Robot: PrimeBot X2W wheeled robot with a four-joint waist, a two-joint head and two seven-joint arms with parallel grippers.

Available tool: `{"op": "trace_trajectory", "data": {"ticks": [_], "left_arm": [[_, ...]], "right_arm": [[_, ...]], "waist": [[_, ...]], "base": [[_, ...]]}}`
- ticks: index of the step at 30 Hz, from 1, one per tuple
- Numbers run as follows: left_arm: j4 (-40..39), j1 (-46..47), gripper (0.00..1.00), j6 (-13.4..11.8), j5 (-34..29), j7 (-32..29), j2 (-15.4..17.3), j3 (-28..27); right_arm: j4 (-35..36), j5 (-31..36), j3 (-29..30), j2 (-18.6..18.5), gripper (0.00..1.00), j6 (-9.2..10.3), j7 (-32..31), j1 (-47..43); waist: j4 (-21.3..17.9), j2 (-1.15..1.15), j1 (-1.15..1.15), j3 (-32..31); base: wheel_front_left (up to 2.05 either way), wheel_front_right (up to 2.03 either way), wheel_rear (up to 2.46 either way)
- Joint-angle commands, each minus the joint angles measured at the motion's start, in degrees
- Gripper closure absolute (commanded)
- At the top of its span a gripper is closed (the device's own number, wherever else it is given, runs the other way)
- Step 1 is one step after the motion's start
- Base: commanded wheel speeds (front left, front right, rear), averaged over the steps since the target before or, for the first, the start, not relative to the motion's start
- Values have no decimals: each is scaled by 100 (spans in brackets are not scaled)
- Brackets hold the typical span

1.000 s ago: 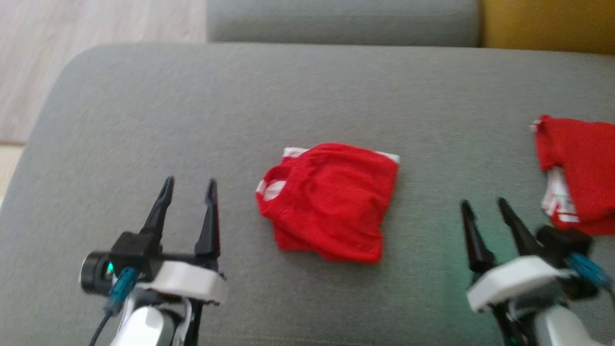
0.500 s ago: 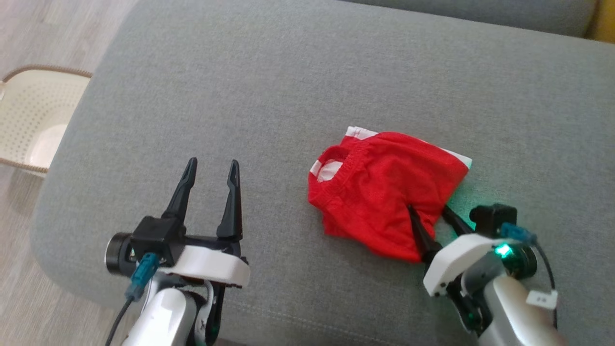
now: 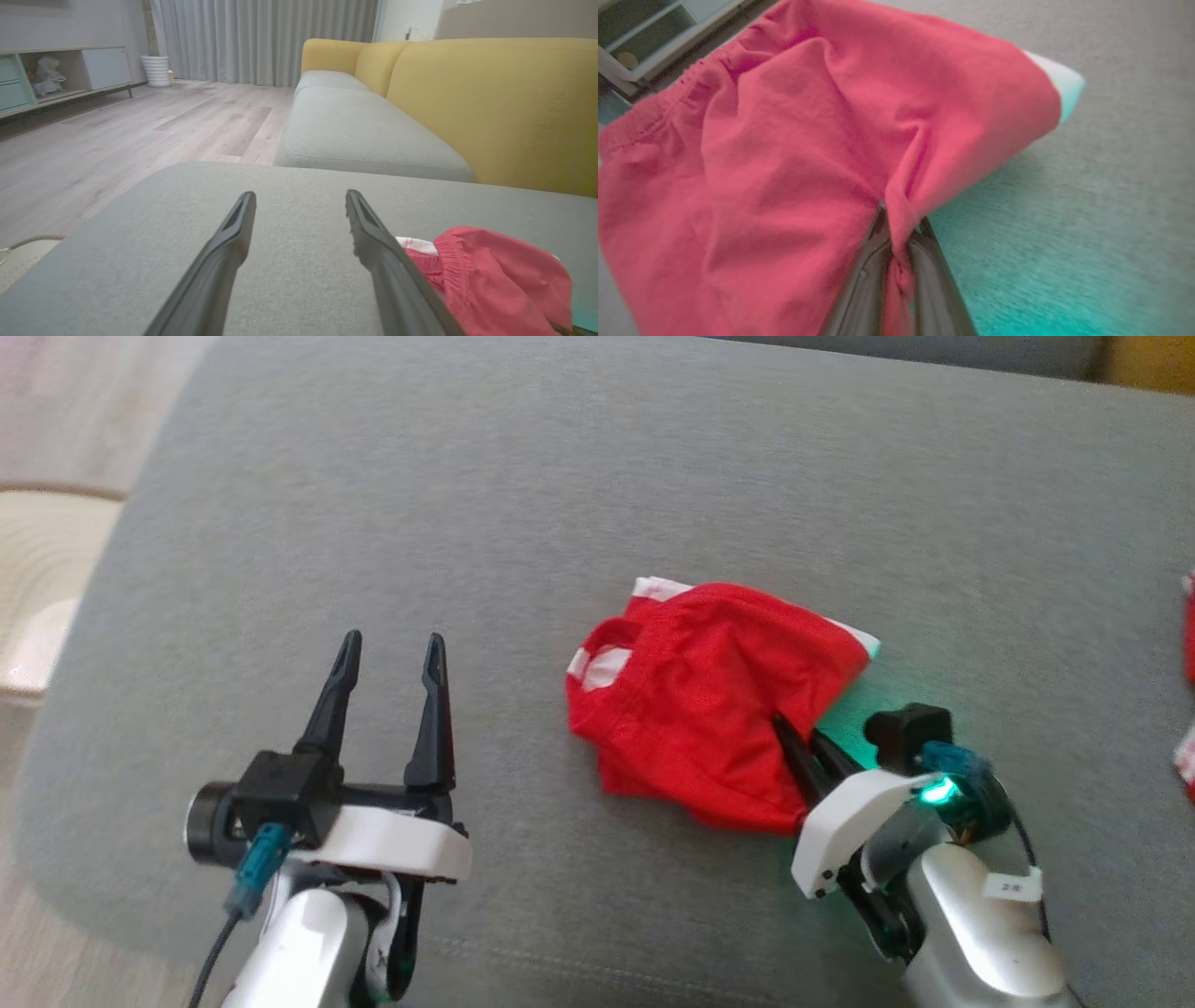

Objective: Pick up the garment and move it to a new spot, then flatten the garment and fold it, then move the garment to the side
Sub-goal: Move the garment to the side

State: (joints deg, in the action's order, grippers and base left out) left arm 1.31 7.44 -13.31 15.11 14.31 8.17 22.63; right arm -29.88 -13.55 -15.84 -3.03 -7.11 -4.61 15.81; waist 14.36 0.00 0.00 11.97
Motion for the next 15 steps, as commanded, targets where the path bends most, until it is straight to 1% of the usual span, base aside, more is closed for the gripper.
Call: {"op": "trace_trajectory", "data": {"ticks": [1,4,8,12,15], "left_arm": [[-232,200,0,13,-74,68,25,-267],[-286,209,0,31,-113,68,27,-301],[-339,254,0,60,-154,68,44,-336],[-380,367,0,103,-205,68,58,-323],[-386,500,0,145,-242,68,59,-292]], "right_arm": [[196,125,-169,-86,100,-37,-29,84],[438,262,-388,-306,100,-37,-96,133],[805,304,-706,-754,100,-37,-262,236],[1160,263,-963,-1405,100,-37,-478,432],[1352,199,-1021,-2020,100,-37,-683,701]], "waist": [[-308,0,0,12],[-707,0,0,41],[-1270,0,0,124],[-1749,0,0,285],[-2007,0,0,441]], "base": [[0,0,0],[0,0,0],[0,0,0],[0,0,0],[0,0,0]]}}
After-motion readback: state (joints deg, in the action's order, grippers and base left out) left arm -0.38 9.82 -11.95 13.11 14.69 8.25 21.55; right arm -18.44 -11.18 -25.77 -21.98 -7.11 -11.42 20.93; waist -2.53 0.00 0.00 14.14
